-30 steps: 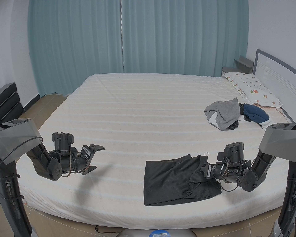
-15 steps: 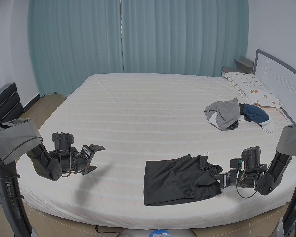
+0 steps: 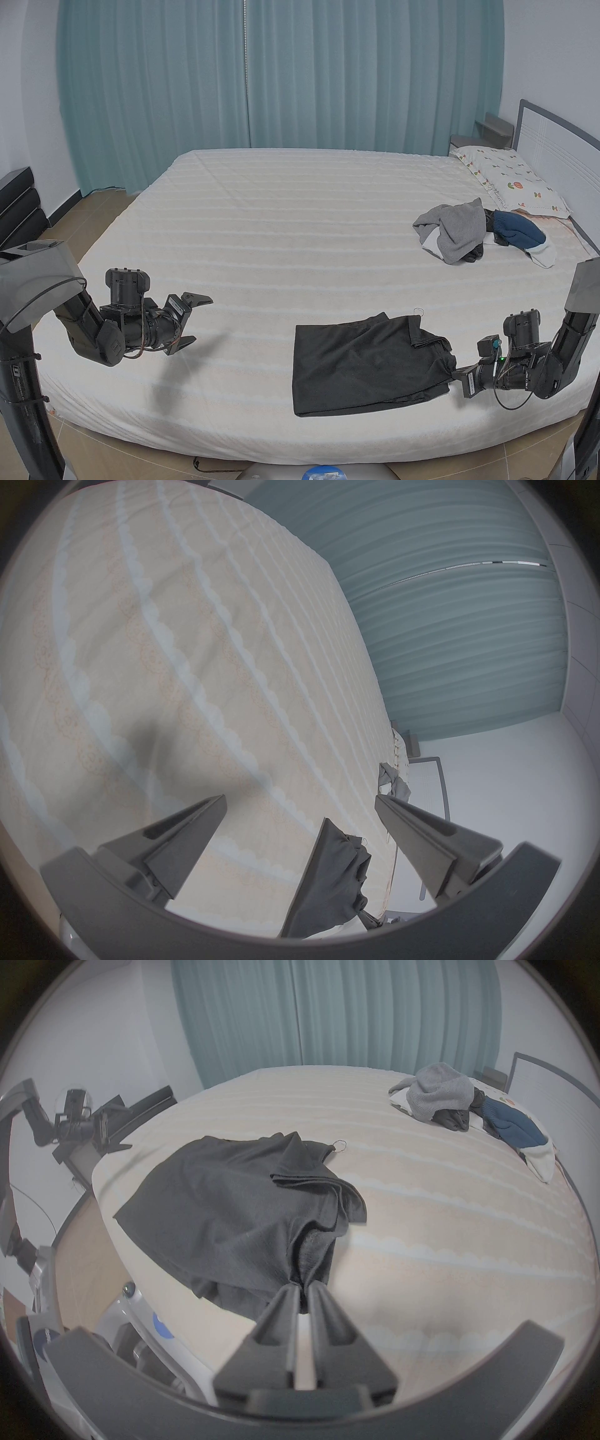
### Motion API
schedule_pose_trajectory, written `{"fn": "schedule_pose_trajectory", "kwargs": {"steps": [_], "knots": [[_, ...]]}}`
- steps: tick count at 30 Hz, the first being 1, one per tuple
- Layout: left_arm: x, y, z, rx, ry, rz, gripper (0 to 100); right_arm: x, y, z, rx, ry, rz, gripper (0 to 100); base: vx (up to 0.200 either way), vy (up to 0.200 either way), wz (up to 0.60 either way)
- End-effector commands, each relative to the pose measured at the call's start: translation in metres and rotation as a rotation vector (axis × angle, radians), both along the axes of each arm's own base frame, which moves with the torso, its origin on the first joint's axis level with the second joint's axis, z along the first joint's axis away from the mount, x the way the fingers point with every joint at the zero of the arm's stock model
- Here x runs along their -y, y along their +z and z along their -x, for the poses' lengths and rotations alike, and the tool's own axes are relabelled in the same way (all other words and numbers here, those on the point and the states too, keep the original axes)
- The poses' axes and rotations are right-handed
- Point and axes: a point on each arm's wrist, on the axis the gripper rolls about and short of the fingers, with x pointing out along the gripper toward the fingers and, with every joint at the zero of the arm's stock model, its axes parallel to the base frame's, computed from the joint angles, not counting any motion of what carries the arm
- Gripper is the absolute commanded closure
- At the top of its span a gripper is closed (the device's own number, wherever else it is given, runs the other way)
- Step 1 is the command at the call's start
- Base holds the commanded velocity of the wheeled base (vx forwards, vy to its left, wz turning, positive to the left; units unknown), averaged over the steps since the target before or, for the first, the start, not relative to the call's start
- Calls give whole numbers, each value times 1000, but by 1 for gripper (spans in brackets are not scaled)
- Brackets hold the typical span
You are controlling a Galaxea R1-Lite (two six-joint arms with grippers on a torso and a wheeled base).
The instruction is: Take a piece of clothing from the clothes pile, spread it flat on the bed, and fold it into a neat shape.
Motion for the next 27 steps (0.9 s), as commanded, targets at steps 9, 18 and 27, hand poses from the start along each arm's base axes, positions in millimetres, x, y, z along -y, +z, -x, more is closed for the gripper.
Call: {"fn": "schedule_pose_trajectory", "kwargs": {"steps": [9,18,27], "knots": [[0,-1,0,-1,0,0,0,17,22,-21,119,-105,-74,0,0,0,0],[0,-1,0,-3,0,0,0,-20,38,-51,107,-240,-389,0,0,0,0],[0,-1,0,-1,0,0,0,-64,19,-64,-57,-316,-609,0,0,0,0]]}}
